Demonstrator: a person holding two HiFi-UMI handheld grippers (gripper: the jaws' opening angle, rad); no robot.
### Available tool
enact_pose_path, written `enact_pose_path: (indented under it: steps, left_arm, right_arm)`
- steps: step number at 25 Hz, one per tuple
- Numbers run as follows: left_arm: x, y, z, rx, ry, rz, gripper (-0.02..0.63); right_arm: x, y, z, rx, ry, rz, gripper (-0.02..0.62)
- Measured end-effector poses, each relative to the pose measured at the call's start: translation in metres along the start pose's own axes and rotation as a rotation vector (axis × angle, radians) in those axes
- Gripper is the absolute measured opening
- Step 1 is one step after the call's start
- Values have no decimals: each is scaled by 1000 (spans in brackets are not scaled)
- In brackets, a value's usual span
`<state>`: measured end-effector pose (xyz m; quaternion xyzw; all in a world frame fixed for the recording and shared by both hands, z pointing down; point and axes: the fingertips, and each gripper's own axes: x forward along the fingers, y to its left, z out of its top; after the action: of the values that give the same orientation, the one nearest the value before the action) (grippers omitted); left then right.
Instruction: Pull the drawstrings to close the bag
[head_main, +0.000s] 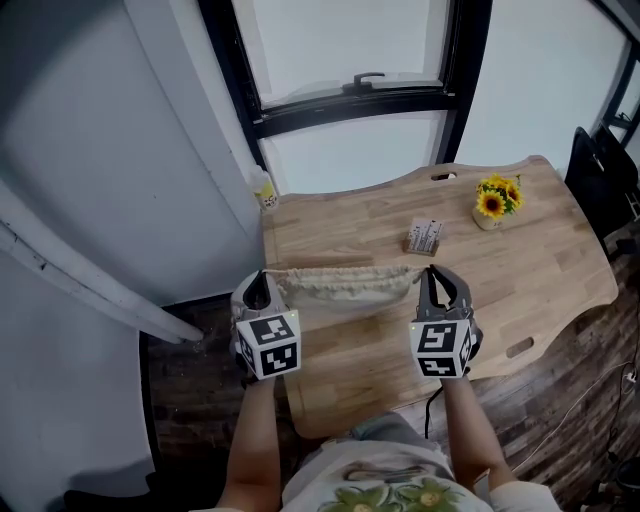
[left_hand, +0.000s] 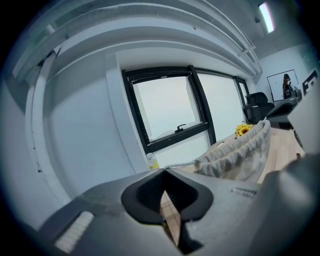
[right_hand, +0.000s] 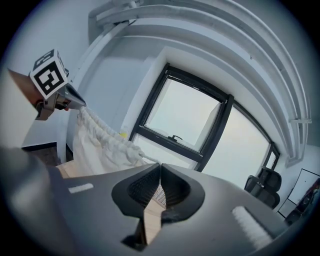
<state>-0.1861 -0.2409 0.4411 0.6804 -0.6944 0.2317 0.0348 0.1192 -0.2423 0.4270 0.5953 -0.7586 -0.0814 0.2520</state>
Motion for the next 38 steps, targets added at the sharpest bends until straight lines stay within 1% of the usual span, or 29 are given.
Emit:
enact_pose_path:
  steps: [4, 9, 16, 21, 24, 29, 32, 38]
  left_arm:
    - [-9, 0, 7, -15, -12, 3, 6]
    - [-20, 8, 13, -57, -35, 20, 6]
    - [-28, 21, 19, -81, -40, 23, 6]
    - [-28, 35, 11, -96, -22, 39, 6]
    - [-28, 43, 7, -123, -9, 50, 6]
    - [-27, 55, 0, -148, 4, 64, 6]
    - [-28, 61, 0, -166, 4, 70, 6]
    - [-28, 71, 0, -199, -3, 67, 8]
  right_arm:
    - [-9, -8, 6, 39, -16, -28, 14]
    - [-18, -20, 11, 157, -30, -63, 14]
    - [-22, -29, 10, 292, -31, -60, 12]
    - [-24, -35, 2, 334, -25, -87, 12]
    - [-24, -42, -6, 382, -14, -107, 12]
    - [-22, -48, -13, 424, -3, -133, 12]
    - [-21, -56, -17, 476, -4, -149, 12]
    - [-19, -67, -21, 549, -18, -178, 12]
